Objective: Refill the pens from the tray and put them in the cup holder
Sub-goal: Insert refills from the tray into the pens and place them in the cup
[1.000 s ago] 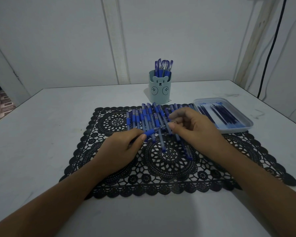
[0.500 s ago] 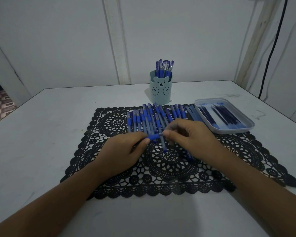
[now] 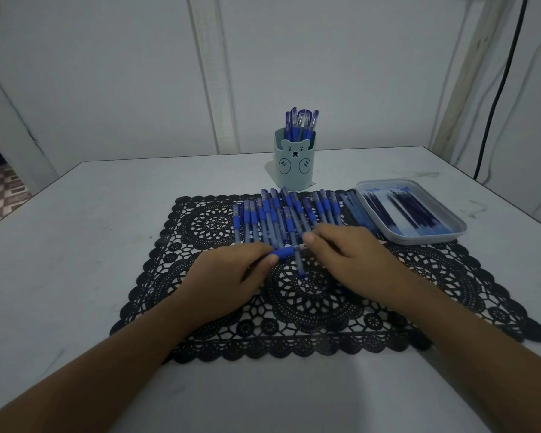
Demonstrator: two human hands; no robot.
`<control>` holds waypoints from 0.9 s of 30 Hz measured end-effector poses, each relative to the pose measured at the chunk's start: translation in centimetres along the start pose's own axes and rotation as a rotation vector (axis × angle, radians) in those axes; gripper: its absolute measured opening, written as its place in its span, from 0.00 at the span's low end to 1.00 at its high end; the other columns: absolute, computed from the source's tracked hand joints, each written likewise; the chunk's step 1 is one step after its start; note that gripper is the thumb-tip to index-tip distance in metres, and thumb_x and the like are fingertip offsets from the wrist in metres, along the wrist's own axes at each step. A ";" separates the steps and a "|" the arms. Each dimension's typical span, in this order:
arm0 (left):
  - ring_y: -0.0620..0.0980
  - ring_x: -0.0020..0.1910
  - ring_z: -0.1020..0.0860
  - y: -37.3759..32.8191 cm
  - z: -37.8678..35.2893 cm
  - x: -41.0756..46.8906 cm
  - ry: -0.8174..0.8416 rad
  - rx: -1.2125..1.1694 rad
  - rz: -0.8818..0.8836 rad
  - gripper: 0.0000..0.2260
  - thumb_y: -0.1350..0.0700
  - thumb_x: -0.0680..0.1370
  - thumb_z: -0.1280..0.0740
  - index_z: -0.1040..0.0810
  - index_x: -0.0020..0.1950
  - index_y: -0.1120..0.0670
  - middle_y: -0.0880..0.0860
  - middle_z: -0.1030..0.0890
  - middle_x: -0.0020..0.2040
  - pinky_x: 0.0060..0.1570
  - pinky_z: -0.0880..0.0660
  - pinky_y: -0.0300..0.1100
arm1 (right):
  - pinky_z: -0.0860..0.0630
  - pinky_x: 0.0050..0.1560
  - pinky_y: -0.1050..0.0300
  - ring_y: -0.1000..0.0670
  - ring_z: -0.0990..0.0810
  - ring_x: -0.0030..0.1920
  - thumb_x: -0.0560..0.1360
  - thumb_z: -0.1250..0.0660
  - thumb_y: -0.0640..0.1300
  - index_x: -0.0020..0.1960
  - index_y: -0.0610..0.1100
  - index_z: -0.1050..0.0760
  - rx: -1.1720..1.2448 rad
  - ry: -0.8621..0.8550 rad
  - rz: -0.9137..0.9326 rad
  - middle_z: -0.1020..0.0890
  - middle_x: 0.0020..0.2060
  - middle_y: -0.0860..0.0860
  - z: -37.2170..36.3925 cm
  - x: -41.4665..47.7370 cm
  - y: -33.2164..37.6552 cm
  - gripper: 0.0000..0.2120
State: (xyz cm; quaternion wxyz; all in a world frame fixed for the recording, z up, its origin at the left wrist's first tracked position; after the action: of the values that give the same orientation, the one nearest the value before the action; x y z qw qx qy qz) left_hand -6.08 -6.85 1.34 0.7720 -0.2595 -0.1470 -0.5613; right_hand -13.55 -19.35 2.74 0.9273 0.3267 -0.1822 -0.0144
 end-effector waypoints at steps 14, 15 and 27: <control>0.43 0.27 0.26 -0.5 0.1 0.0 -0.004 0.056 -0.038 0.17 0.46 0.78 0.47 0.21 0.49 0.52 0.45 0.21 0.33 0.23 0.27 0.42 | 0.33 0.32 0.63 0.56 0.30 0.29 0.78 0.43 0.49 0.36 0.53 0.32 0.006 0.030 -0.013 0.27 0.29 0.53 -0.2 0.1 -0.2 0.12; 0.43 0.27 0.26 -0.5 0.1 0.0 -0.006 0.064 -0.039 0.17 0.46 0.78 0.46 0.20 0.49 0.52 0.45 0.22 0.33 0.22 0.27 0.41 | 0.32 0.32 0.62 0.54 0.30 0.30 0.78 0.44 0.50 0.37 0.52 0.32 0.015 0.026 -0.020 0.26 0.30 0.53 -0.2 0.1 -0.2 0.12; 0.39 0.33 0.24 -0.7 0.7 0.2 -0.063 0.027 -0.039 0.16 0.48 0.78 0.43 0.19 0.51 0.54 0.44 0.19 0.38 0.33 0.31 0.27 | 0.33 0.32 0.64 0.57 0.31 0.29 0.77 0.42 0.50 0.38 0.55 0.32 -0.016 0.062 0.013 0.23 0.32 0.49 -0.6 0.1 -0.5 0.08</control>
State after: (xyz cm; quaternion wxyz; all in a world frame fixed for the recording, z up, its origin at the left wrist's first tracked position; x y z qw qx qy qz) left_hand -6.66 -6.78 2.22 0.7593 -0.2634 -0.1839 -0.5659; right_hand -13.20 -19.41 2.07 0.9350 0.3186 -0.1556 0.0003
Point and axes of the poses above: each hand's wrist, its own x-axis towards the middle knuckle, its own z-axis out of the back of the hand, y = z × x, the point moved 7 cm from there along x, towards the middle knuckle
